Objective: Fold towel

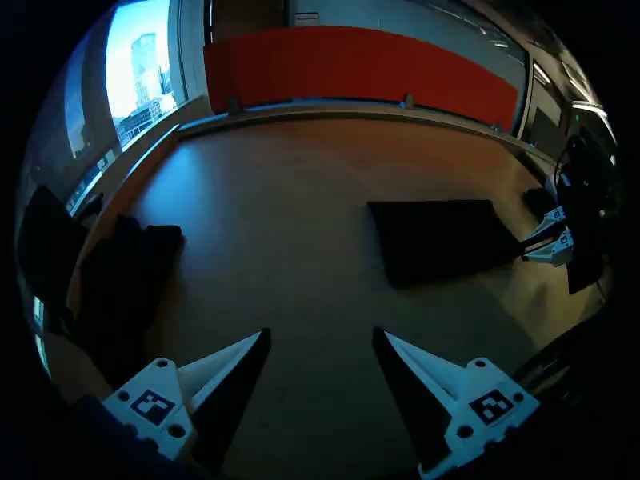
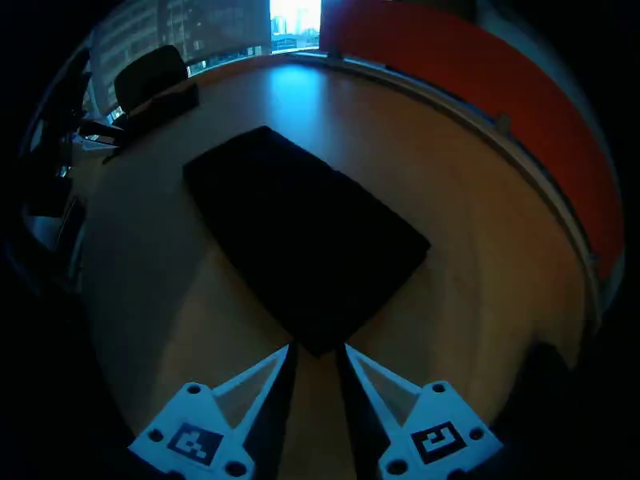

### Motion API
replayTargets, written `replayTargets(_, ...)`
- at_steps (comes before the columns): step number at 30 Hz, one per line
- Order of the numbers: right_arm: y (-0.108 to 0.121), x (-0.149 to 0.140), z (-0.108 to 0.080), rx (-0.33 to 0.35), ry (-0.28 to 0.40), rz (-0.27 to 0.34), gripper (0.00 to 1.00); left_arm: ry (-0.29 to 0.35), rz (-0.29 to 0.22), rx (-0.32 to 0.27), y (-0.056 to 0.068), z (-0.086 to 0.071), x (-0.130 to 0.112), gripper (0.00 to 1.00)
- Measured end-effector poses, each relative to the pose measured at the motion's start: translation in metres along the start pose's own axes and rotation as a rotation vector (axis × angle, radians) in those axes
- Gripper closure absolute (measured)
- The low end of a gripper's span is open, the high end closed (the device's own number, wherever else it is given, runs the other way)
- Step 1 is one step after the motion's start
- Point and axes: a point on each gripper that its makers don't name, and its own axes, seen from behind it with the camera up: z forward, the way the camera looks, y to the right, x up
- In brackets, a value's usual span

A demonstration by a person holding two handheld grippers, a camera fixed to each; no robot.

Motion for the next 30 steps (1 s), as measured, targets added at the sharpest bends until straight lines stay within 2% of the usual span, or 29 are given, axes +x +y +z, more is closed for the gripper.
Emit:
replayTargets(1, 0.0, -0.001, 0.0, 0.003, -0.003, -0.002, 0.72, 0.0, 0.0, -0.001, 0.0, 0.0, 0.0, 0.06)
replayTargets(9, 0.002, -0.005, -0.001, 0.008, -0.013, -0.02, 0.79, 0.008, 0.002, -0.006, 0.001, -0.002, -0.001, 0.06)
replayTargets(17, 0.008, 0.001, -0.002, -0.009, 0.004, -0.025, 0.97, 0.01, 0.004, -0.003, 0.0, -0.001, -0.001, 0.06)
replayTargets(30, 0.016, 0.024, -0.027, -0.043, 0.062, -0.047, 0.98, 0.023, 0.007, -0.011, 0.0, 0.001, 0.007, 0.06)
